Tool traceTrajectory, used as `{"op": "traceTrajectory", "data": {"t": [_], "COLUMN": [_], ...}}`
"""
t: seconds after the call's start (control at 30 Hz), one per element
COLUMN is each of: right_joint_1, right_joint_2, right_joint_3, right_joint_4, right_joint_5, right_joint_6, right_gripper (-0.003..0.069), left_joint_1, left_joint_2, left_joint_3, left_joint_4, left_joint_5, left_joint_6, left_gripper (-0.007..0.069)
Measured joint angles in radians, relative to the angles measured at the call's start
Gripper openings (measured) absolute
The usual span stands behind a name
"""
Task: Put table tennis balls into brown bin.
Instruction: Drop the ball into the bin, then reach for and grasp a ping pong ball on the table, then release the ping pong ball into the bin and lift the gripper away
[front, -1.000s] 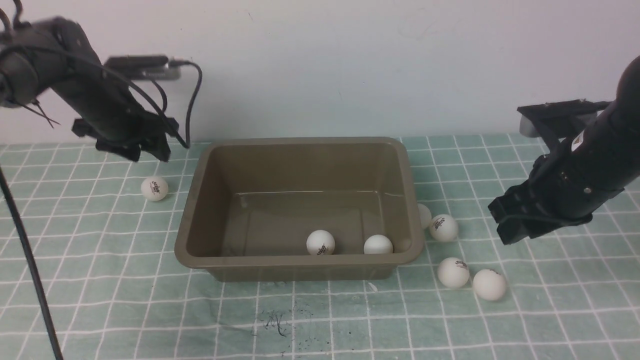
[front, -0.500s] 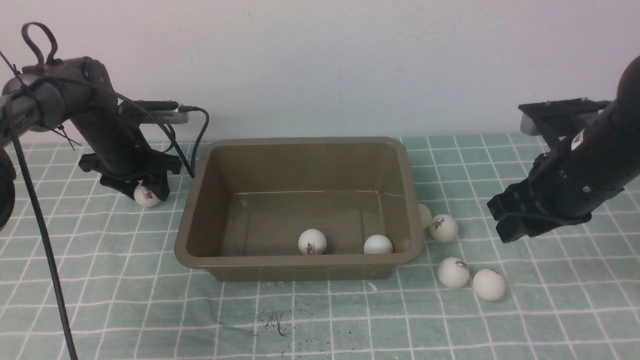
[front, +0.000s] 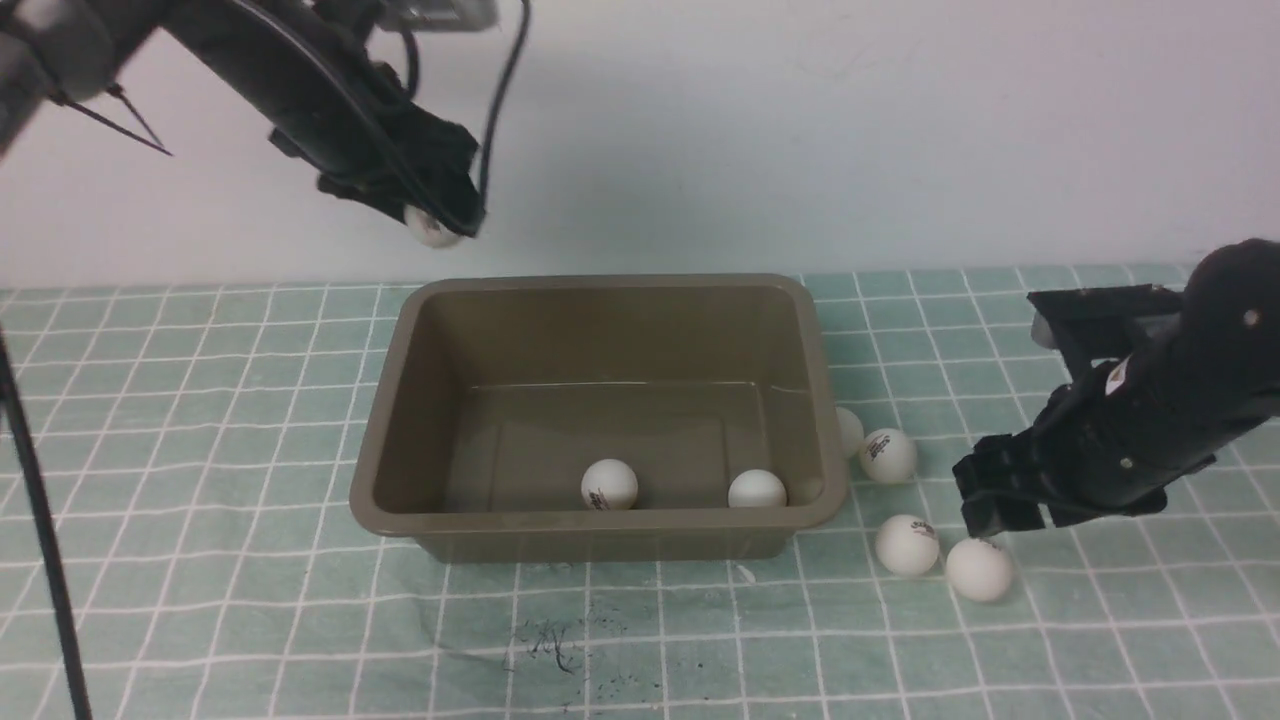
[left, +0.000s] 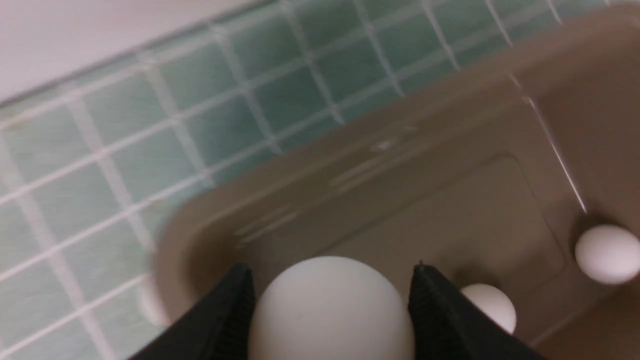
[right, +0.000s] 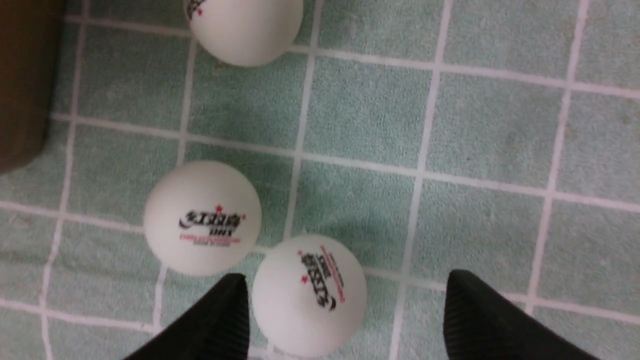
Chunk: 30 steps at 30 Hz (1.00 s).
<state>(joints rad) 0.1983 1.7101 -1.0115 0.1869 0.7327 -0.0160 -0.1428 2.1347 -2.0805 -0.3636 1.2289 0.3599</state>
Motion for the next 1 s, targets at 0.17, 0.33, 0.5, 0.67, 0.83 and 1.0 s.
{"op": "traceTrajectory", "data": {"t": [0.17,0.33,0.5,0.67,0.83,1.0], "right_joint_1": [0.001,0.001,0.001,0.01,0.113,0.227], "right_joint_2": [0.089,0.129,0.054,-0.088,-0.111,-0.002], "right_joint_3": [-0.001,-0.006,-0.032,-0.125,-0.261,-0.373], "right_joint_4": [0.019,0.018,-0.014,0.034,0.085,0.093], "right_joint_5": [-0.017,-0.013,0.051,0.128,0.14,0.159], "right_joint_6": [-0.022,-0.022,-0.011,-0.004,-0.047,-0.067], "right_gripper": [0.0529,0.0391,0.0358,0.0358,0.0358,0.0391], "left_joint_1": [-0.087,-0.134,-0.081,0.06,0.183,0.194], "left_joint_2": [0.075,0.108,0.019,-0.067,-0.031,0.108], "left_joint_3": [0.014,0.016,0.017,0.013,0.013,0.014], "left_joint_4": [0.137,0.247,0.273,0.273,0.2,0.047], "left_joint_5": [0.001,0.002,0.003,0.003,0.004,0.004], "left_joint_6": [-0.032,-0.142,-0.208,-0.212,-0.203,-0.092], "left_gripper": [0.037,0.0459,0.012,0.0004,0.0,0.0134]}}
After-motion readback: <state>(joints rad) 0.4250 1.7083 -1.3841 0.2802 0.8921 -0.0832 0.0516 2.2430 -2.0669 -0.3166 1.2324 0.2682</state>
